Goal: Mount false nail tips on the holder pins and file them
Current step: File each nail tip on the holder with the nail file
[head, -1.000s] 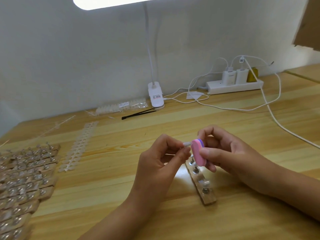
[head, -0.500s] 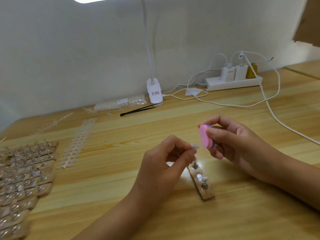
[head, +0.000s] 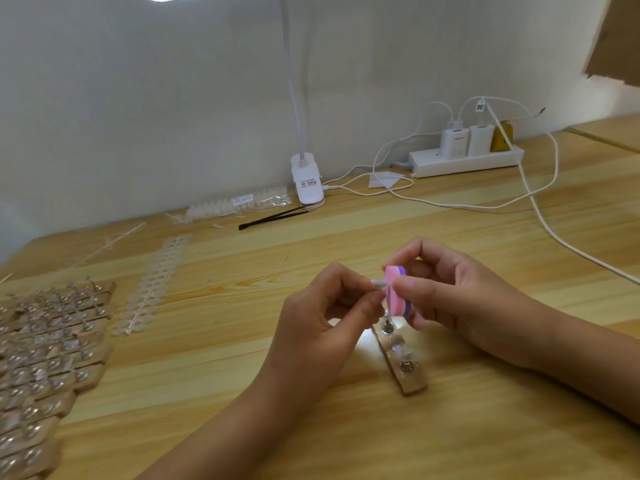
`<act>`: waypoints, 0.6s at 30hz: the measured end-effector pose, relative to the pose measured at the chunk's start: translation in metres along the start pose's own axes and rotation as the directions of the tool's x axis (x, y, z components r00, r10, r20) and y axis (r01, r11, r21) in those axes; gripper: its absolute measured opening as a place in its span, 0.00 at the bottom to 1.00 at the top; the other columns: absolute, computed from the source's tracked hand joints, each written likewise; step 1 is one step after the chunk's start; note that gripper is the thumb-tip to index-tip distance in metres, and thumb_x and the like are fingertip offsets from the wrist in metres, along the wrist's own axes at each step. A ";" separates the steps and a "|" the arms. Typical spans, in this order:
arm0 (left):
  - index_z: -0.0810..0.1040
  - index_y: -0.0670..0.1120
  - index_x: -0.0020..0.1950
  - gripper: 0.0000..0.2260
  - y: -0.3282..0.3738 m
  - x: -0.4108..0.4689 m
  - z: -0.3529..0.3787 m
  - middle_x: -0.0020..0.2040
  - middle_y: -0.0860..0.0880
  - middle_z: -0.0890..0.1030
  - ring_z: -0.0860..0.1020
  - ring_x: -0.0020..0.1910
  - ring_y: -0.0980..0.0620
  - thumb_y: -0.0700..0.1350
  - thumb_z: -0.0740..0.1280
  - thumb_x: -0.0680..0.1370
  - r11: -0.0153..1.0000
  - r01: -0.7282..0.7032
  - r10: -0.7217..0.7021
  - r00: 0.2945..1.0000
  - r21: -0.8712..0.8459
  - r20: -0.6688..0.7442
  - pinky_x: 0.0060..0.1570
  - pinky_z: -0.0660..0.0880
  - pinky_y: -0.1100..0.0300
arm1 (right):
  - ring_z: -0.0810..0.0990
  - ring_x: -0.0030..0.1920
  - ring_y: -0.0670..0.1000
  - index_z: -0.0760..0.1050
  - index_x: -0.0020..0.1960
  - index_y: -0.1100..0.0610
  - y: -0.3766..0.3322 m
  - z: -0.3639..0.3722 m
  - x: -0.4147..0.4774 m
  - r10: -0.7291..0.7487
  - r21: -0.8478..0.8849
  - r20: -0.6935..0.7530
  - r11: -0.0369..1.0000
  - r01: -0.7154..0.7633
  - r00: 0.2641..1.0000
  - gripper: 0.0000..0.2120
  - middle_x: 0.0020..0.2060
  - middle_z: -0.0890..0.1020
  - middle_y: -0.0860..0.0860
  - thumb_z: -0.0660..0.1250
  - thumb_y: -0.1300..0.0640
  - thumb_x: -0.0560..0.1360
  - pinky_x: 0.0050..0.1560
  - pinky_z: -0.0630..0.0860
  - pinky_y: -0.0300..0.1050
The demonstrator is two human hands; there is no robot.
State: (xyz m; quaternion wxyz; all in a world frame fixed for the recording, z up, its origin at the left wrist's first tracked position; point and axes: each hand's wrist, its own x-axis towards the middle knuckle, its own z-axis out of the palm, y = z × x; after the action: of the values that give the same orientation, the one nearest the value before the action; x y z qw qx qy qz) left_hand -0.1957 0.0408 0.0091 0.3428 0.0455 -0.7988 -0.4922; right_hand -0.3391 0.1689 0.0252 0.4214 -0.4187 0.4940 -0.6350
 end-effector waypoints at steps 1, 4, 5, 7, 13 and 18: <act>0.78 0.52 0.44 0.06 0.000 0.000 0.001 0.39 0.53 0.84 0.83 0.38 0.56 0.41 0.71 0.75 1.000 -0.004 0.004 1.000 0.007 0.018 0.41 0.79 0.62 | 0.78 0.34 0.45 0.78 0.50 0.54 0.000 0.000 0.001 -0.020 0.013 -0.058 1.000 0.021 0.998 0.12 0.37 0.82 0.52 0.77 0.54 0.70 0.35 0.77 0.36; 0.78 0.48 0.46 0.03 0.002 -0.003 0.003 0.42 0.56 0.84 0.83 0.40 0.56 0.41 0.70 0.76 0.999 -0.040 0.037 0.994 0.035 0.100 0.43 0.78 0.65 | 0.81 0.37 0.45 0.75 0.58 0.56 -0.005 -0.006 0.004 -0.049 0.048 -0.250 0.997 0.063 0.967 0.21 0.38 0.83 0.48 0.73 0.54 0.66 0.38 0.78 0.35; 0.78 0.47 0.47 0.03 0.001 -0.003 0.003 0.43 0.57 0.84 0.83 0.40 0.56 0.40 0.70 0.76 0.999 -0.034 0.031 0.994 0.028 0.102 0.43 0.78 0.65 | 0.82 0.40 0.45 0.75 0.60 0.55 -0.005 -0.008 0.004 -0.065 0.030 -0.284 0.997 0.077 0.957 0.24 0.40 0.83 0.48 0.73 0.53 0.65 0.39 0.79 0.36; 0.78 0.47 0.46 0.02 0.001 -0.002 0.001 0.42 0.56 0.84 0.83 0.39 0.56 0.41 0.70 0.76 0.998 0.026 -0.023 0.998 -0.050 0.058 0.41 0.78 0.64 | 0.83 0.43 0.45 0.77 0.58 0.53 -0.005 -0.009 0.004 -0.144 -0.098 -0.316 0.988 0.119 0.938 0.25 0.43 0.84 0.46 0.74 0.49 0.63 0.43 0.79 0.36; 0.77 0.44 0.46 0.05 0.002 0.003 -0.003 0.36 0.51 0.82 0.81 0.37 0.56 0.44 0.69 0.75 0.966 0.100 -0.109 0.994 -0.236 -0.022 0.40 0.77 0.66 | 0.79 0.39 0.46 0.80 0.55 0.45 -0.003 -0.007 0.003 -0.276 -0.285 -0.248 0.937 0.202 0.929 0.14 0.40 0.81 0.52 0.70 0.50 0.69 0.43 0.79 0.39; 0.78 0.45 0.46 0.04 0.001 0.003 -0.003 0.37 0.49 0.83 0.82 0.38 0.55 0.44 0.70 0.74 0.962 0.114 -0.125 0.992 -0.247 -0.030 0.40 0.77 0.65 | 0.81 0.39 0.46 0.80 0.54 0.56 -0.003 -0.002 0.000 -0.224 -0.276 -0.177 0.946 0.170 0.958 0.15 0.40 0.84 0.51 0.70 0.52 0.68 0.41 0.79 0.36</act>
State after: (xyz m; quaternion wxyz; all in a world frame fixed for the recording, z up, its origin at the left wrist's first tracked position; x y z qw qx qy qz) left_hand -0.1955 0.0374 0.0121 0.3333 0.0619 -0.7198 -0.6058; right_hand -0.3411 0.1700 0.0278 0.2438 -0.4493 0.5687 -0.6444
